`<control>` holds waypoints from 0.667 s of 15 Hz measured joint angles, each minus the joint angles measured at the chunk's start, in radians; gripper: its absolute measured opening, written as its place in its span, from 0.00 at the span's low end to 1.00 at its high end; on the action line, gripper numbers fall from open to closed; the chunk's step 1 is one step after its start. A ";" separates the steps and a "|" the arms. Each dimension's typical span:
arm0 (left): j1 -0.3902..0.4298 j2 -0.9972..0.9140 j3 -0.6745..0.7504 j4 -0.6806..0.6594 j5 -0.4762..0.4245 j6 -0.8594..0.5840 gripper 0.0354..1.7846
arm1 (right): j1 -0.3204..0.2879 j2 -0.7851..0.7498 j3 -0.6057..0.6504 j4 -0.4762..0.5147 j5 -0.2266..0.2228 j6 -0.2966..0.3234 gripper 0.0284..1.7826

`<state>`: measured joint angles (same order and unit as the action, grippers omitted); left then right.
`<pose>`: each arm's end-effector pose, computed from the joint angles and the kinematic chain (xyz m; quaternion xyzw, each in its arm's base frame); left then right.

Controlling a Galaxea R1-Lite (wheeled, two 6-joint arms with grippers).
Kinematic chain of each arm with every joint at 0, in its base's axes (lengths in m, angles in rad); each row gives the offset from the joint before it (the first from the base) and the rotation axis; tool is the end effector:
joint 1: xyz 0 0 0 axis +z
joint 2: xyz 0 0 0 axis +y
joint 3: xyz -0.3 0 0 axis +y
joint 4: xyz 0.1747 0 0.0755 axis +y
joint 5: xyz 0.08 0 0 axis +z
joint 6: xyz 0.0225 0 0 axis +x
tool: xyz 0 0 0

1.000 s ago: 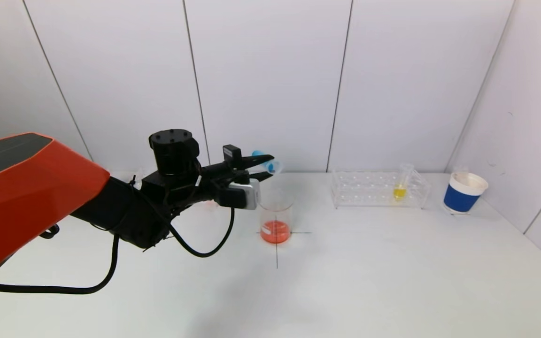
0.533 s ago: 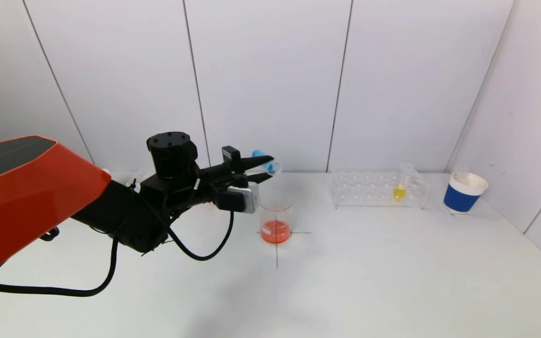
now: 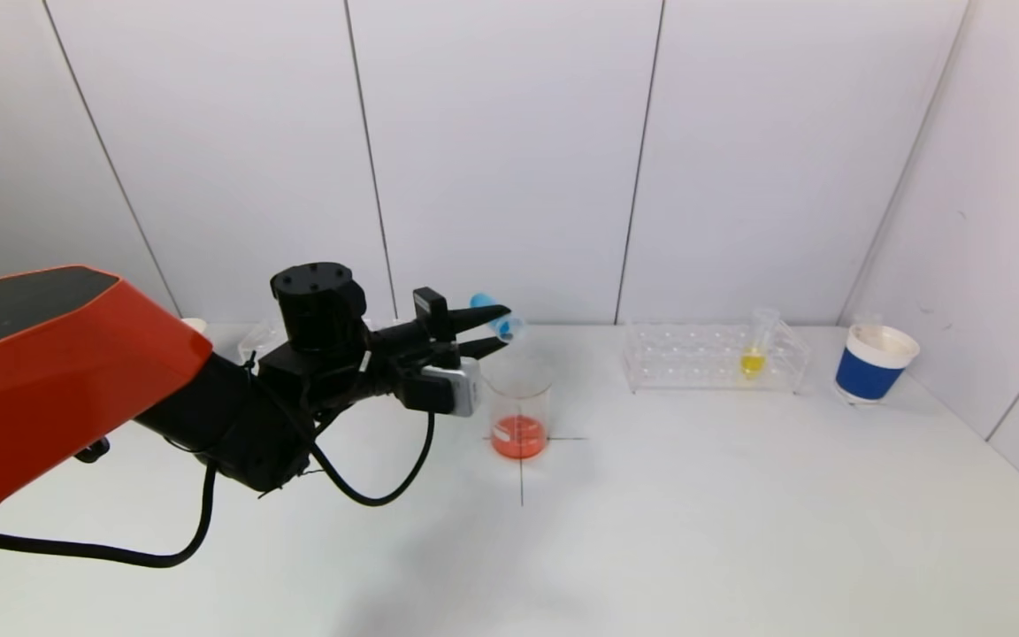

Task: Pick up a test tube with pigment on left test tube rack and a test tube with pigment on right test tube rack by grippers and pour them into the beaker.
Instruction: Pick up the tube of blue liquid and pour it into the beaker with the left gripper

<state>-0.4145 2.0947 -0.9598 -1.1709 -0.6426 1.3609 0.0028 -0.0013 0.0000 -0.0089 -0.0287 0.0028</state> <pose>0.3518 -0.1695 0.1368 0.5448 -0.3311 -0.3807 0.6698 -0.0229 -0.0007 0.0764 0.0015 -0.0051 -0.0129 0.9999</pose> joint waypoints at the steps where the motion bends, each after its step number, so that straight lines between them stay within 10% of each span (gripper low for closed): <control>1: 0.002 0.002 0.002 0.000 0.001 0.001 0.22 | 0.001 0.000 0.000 0.000 0.000 0.000 0.99; 10: 0.010 0.059 -0.055 0.006 0.002 0.064 0.22 | 0.001 0.000 0.000 0.000 0.000 0.000 0.99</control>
<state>-0.4040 2.1538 -1.0149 -1.1647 -0.6406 1.4245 0.0036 -0.0013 0.0000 -0.0089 -0.0291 0.0028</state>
